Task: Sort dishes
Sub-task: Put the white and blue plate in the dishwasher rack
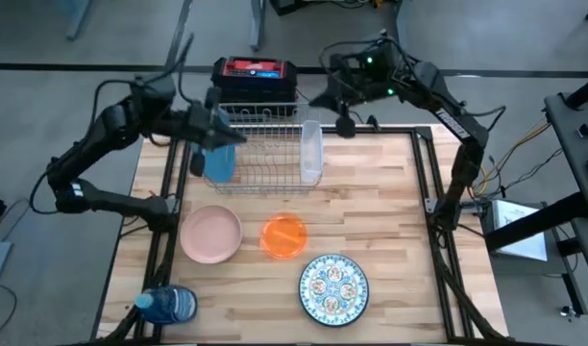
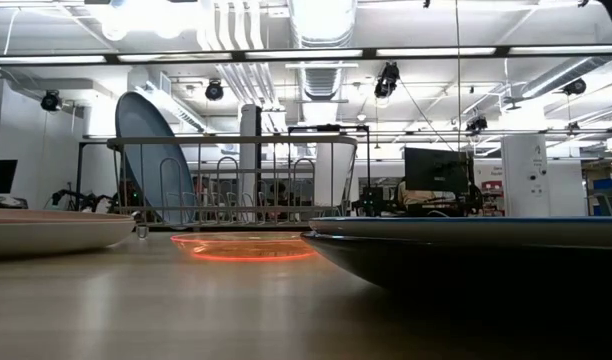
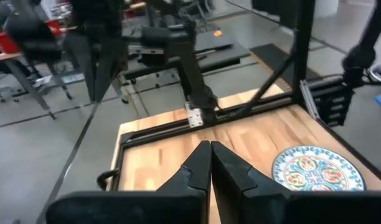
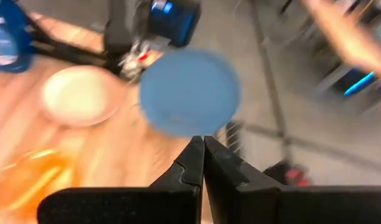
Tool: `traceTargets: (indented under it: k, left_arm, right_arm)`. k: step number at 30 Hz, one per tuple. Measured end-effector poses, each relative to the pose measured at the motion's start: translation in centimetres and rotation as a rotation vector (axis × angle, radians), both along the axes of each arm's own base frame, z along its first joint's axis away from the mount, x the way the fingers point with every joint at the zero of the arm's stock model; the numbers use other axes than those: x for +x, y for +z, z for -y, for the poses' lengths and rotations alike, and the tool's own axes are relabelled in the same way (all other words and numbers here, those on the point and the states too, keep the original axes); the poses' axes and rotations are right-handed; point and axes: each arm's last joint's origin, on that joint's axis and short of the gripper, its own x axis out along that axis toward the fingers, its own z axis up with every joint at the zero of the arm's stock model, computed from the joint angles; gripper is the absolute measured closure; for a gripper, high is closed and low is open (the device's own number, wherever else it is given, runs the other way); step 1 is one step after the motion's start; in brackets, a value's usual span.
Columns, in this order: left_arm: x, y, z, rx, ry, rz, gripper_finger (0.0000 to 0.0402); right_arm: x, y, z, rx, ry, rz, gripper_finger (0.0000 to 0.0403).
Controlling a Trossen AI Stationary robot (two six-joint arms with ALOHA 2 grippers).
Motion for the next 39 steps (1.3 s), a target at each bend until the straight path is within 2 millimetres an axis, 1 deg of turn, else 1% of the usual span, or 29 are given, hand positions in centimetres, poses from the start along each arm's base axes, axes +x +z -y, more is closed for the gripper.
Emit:
traceTargets:
  k: [3,5,8,11,13,17,19,23,26,30,35,39]
  left_arm:
    - [1.0,-0.2,1.6,0.023,-0.009,-0.021,0.0401]
    - [1.5,-0.4,2.5,0.033,0.017,-0.035,0.0401]
    - [1.7,-0.6,3.7,0.042,0.029,-0.065,0.0401]
    - [1.8,-0.8,4.5,0.032,-0.007,-0.086,0.0401]
    - [1.9,-0.8,5.0,0.025,-0.027,-0.087,0.0401]
    - [1.8,-0.8,5.5,0.021,-0.05,-0.084,0.0401]
    - [1.8,-0.8,5.7,0.022,-0.057,-0.085,0.0401]
    - [1.9,-0.9,5.8,0.022,-0.063,-0.086,0.0401]
    - [2.1,-1.4,5.8,0.02,-0.063,-0.104,0.0401]
    - [3.0,-2.5,5.7,0.042,-0.072,-0.126,0.0401]
    - [4.5,-3.8,5.6,0.108,-0.095,-0.166,0.0401]
    - [5.8,-4.6,5.5,0.116,-0.103,-0.196,0.0401]
  right_arm:
    - [-0.3,-0.6,-1.0,0.081,-0.007,-0.073,0.0402]
    - [-0.3,-1.0,-1.6,0.114,-0.008,-0.117,0.0402]
    - [0.0,-1.7,-2.7,0.143,-0.007,-0.178,0.0402]
    - [0.3,-2.6,-4.2,0.153,0.034,-0.219,0.0403]
    - [0.1,-3.0,-5.3,0.143,0.072,-0.24,0.0403]
    - [-1.3,-3.3,-7.2,0.145,0.1,-0.23,0.0403]
    - [-2.4,-3.4,-8.0,0.14,0.094,-0.198,0.0403]
    - [-4.8,-4.6,-9.5,0.152,0.05,-0.143,0.0403]
    - [-6.5,-6.6,-10.4,0.191,-0.031,-0.156,0.0403]
    - [-8.1,-10.4,-11.4,0.255,-0.111,-0.213,0.0403]
    - [-9.2,-15.4,-12.7,0.35,-0.162,-0.305,0.0403]
    - [-9.4,-19.2,-13.8,0.405,-0.182,-0.379,0.0403]
